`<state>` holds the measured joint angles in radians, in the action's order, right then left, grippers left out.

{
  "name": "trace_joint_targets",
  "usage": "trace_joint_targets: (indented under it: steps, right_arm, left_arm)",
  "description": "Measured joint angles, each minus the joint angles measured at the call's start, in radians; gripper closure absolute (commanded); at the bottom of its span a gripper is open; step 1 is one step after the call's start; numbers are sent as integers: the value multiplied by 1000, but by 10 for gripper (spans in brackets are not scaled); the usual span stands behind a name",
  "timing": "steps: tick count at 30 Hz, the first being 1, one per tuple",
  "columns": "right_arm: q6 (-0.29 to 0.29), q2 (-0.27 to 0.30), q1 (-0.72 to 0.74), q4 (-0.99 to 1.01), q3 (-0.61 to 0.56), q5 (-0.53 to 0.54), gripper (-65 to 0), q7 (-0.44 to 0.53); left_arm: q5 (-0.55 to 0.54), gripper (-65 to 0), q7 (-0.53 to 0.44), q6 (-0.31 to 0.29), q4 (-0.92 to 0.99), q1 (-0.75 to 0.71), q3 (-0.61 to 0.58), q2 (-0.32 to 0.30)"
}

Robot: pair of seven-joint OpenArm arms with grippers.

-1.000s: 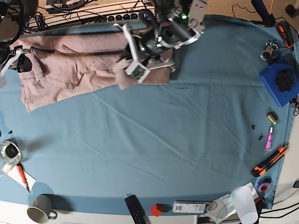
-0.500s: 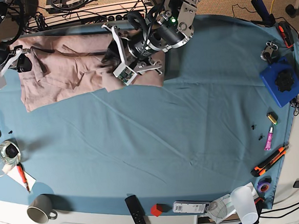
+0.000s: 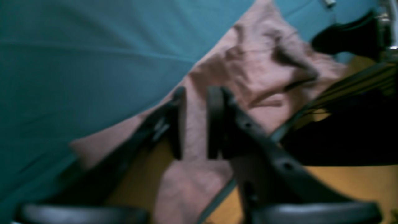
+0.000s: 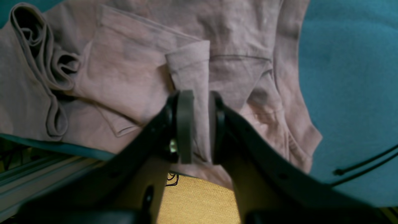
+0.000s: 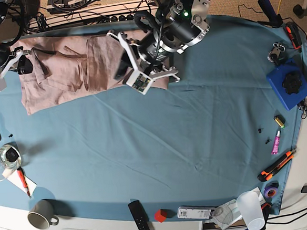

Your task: Fold the T-shirt properly

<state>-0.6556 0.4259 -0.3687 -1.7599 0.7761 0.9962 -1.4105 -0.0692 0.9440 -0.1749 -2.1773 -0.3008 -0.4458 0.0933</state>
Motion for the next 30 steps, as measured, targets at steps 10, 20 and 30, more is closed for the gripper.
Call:
trace_joint_targets:
  steps: [10,20,30]
  right_arm:
    - [0,-3,53,0,92,-4,-97,28]
    - [56,44,69,20,127,-172,-97,110]
    - [-1,170,218,458,126,80,-98,-6]
  left_arm:
    - [106,0,50,2,0,-90,0,-108]
    - [106,0,50,2,0,-89,0,-121]
    - [106,0,50,2,0,-89,0,-121]
